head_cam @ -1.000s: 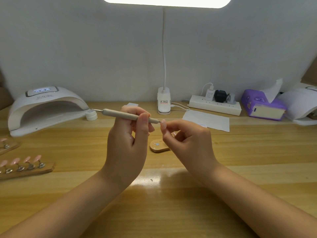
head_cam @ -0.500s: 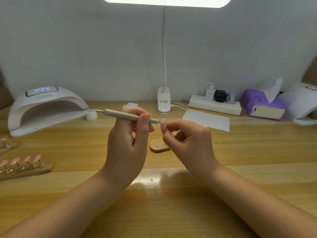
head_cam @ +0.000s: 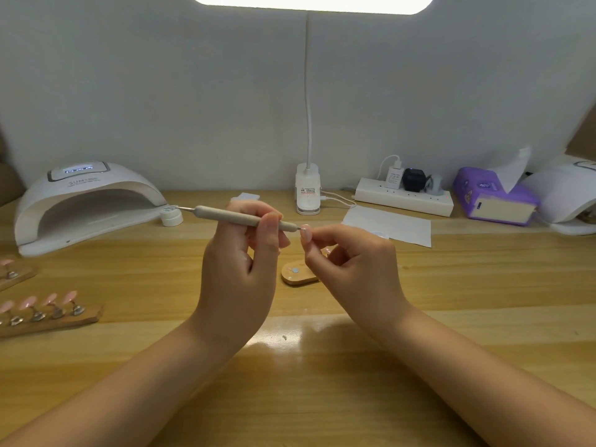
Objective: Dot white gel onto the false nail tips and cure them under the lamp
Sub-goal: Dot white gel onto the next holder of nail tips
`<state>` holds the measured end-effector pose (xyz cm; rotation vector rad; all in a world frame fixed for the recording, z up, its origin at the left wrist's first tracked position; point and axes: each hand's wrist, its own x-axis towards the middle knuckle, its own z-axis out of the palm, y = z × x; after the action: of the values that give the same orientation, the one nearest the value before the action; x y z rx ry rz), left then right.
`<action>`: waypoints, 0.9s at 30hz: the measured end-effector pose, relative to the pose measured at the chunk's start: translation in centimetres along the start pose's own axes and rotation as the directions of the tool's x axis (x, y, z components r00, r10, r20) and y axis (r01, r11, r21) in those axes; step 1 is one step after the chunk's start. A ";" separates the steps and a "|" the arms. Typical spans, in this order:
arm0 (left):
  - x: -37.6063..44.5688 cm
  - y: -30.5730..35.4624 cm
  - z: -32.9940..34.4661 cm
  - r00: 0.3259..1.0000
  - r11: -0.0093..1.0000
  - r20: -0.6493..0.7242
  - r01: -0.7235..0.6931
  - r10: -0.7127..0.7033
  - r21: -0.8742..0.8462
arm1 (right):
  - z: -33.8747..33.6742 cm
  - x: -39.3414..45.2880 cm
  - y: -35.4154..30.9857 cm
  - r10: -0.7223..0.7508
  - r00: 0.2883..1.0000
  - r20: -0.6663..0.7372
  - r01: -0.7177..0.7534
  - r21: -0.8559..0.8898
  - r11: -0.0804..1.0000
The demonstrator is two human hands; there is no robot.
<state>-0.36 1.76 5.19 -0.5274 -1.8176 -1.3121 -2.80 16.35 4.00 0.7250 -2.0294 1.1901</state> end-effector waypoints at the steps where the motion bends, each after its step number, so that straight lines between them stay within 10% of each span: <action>1: 0.0 0.0 0.0 1.000 1.000 -0.003 0.004 -0.004 0.001 | 0.0 0.0 0.0 0.004 1.000 -0.001 -0.004 -0.002 1.000; 27: -0.1 -0.1 0.0 0.998 0.996 0.011 0.060 -0.060 -0.069 | -0.1 0.0 0.4 0.129 0.991 0.030 -0.131 0.070 0.989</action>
<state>-0.37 1.71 5.00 -0.5200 -1.8124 -1.4200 -3.06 16.60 3.83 0.6530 -2.0903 1.3407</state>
